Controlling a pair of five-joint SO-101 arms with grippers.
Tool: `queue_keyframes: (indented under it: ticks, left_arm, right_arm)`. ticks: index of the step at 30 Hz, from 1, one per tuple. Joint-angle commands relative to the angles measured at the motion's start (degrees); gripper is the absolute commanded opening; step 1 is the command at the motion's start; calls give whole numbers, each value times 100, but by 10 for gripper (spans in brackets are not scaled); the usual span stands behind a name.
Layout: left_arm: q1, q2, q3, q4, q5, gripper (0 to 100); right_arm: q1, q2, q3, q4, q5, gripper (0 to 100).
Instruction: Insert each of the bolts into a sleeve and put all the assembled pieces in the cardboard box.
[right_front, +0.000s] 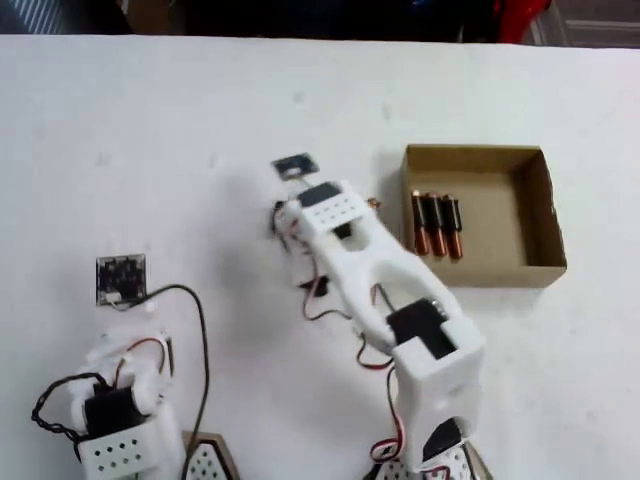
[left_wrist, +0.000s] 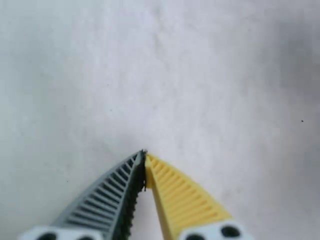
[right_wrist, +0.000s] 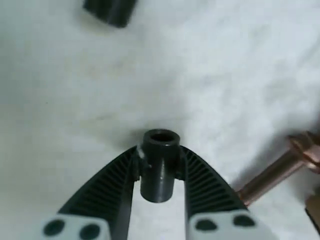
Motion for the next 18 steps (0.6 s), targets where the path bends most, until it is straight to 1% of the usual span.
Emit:
queue_keyframes:
  ticks: [1, 4, 8, 10, 14, 18]
  left_arm:
    - [-31, -40, -18, 53, -35, 23]
    - [-31, -40, -18, 53, -35, 23]
    - [-31, -40, -18, 53, -35, 23]
    - [-31, -40, -18, 53, -35, 23]
    - [-31, -40, -18, 53, -35, 23]
    - [-31, -40, -18, 53, -35, 23]
  right_arm:
    - [620, -259, -237, 57, 325, 18]
    - [778, -259, -211, 57, 448, 18]
    - [769, -119, -158, 22, 519, 20]
    - [752, -22, -158, 22, 501, 56]
    - [760, 171, -167, 22, 519, 168]
    - [778, 189, -167, 22, 519, 183]
